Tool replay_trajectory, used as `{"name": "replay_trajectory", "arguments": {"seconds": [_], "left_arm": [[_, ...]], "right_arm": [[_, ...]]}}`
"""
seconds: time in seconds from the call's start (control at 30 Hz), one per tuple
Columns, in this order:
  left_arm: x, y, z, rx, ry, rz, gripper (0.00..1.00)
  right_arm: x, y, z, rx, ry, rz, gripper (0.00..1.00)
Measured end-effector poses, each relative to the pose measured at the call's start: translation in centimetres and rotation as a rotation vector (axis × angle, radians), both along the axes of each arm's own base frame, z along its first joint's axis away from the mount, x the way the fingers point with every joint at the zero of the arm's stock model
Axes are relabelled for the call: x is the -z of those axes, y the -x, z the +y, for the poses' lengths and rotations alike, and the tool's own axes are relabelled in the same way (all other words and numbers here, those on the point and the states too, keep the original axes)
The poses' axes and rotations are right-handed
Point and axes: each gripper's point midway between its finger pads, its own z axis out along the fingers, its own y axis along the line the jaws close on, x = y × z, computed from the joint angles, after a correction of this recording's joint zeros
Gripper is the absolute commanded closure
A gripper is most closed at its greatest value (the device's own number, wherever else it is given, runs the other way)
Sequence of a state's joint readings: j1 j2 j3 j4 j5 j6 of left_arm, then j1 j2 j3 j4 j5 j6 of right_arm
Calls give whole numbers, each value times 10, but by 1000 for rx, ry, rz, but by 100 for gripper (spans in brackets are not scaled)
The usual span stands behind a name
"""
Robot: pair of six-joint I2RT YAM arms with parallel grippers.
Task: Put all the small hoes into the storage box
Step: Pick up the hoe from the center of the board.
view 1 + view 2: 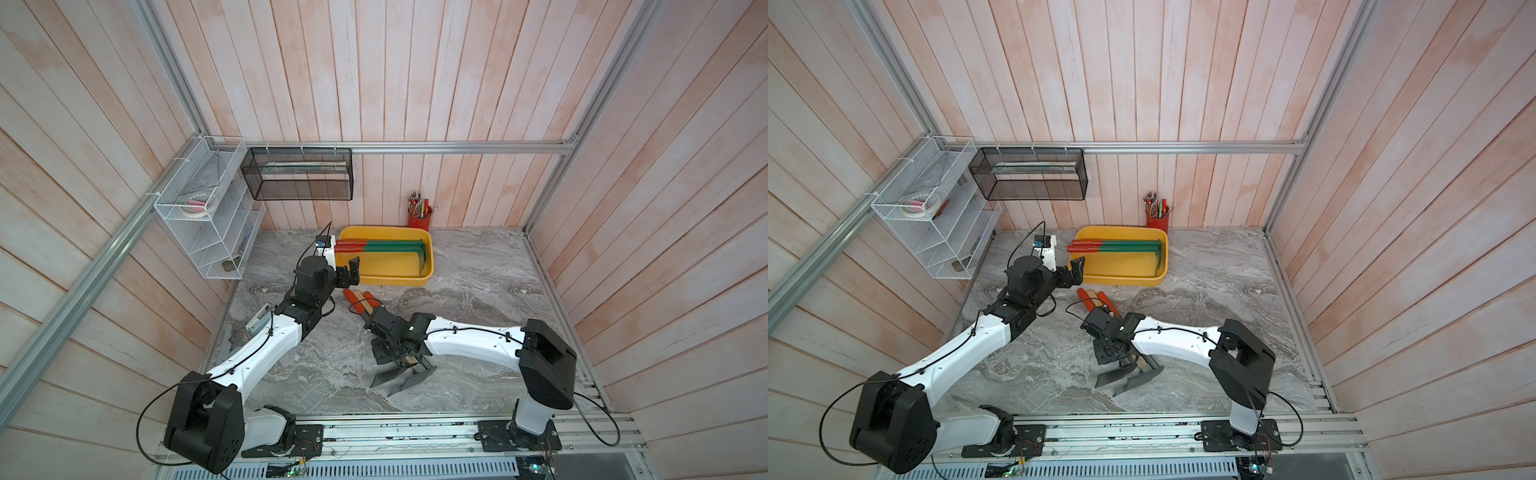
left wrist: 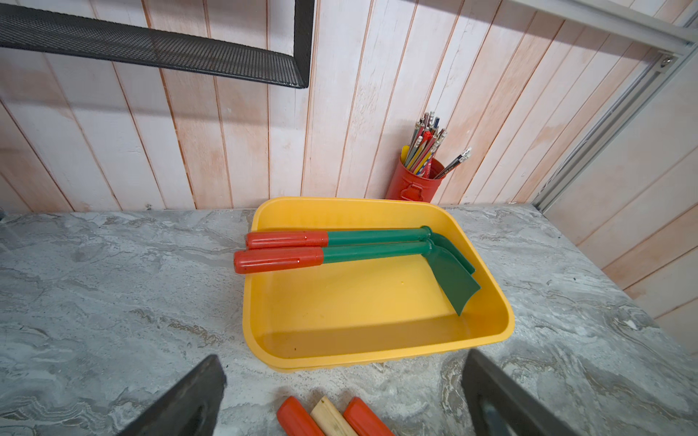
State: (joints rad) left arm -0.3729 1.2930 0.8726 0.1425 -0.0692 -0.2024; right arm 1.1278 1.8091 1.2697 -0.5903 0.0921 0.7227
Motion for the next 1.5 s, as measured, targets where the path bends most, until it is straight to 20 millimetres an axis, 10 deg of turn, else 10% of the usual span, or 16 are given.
{"name": "replay_trajectory", "arguments": {"seconds": [0.27, 0.67, 1.0, 1.5], "left_arm": [[-1, 1, 4, -16, -8, -2, 0], [10, -1, 2, -14, -15, 28, 0], [13, -1, 2, -14, -19, 38, 0], [16, 3, -17, 130, -58, 31, 0]], "right_arm": [[31, 8, -16, 3, 116, 13, 65], [30, 8, -101, 81, 264, -23, 65], [-44, -27, -77, 21, 58, -204, 62], [-13, -30, -86, -169, 96, -205, 52]]}}
